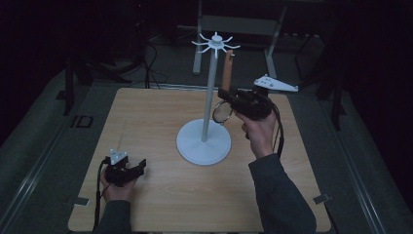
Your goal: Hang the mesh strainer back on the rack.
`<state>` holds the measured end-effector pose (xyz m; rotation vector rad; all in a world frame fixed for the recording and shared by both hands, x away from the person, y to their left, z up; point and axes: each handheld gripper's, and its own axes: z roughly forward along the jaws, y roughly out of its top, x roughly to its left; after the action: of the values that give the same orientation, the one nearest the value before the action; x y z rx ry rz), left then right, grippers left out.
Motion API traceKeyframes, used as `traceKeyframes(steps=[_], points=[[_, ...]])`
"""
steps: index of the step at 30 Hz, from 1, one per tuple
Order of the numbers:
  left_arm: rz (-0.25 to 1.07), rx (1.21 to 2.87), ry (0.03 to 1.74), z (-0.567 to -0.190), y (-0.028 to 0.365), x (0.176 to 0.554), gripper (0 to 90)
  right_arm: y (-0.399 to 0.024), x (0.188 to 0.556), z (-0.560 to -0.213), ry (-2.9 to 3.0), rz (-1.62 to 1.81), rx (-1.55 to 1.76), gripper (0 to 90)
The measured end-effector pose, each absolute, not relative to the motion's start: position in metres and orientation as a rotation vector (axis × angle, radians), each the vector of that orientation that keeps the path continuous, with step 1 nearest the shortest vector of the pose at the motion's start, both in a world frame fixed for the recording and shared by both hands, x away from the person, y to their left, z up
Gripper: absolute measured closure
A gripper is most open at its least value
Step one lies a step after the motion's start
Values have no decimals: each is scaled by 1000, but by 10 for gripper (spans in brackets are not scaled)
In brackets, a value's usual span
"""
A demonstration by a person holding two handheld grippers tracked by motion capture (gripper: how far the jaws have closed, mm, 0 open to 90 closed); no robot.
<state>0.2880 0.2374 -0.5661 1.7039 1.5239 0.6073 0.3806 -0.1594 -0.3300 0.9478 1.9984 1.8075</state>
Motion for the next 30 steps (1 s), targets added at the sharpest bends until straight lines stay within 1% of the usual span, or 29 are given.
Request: traceKeyframes(steps=[4, 9, 22, 30], points=[[608, 1704, 1524, -566, 237, 288, 257, -159, 377, -329, 1986, 1758, 941, 613], [608, 1704, 1524, -566, 237, 288, 257, -161, 371, -328, 1971, 1667, 929, 591], [609, 1704, 1524, -566, 237, 288, 257, -167, 359, -332, 1992, 1567, 879, 584], [609, 1705, 1524, -566, 237, 288, 257, -169, 355, -341, 2055, 1466, 860, 569]])
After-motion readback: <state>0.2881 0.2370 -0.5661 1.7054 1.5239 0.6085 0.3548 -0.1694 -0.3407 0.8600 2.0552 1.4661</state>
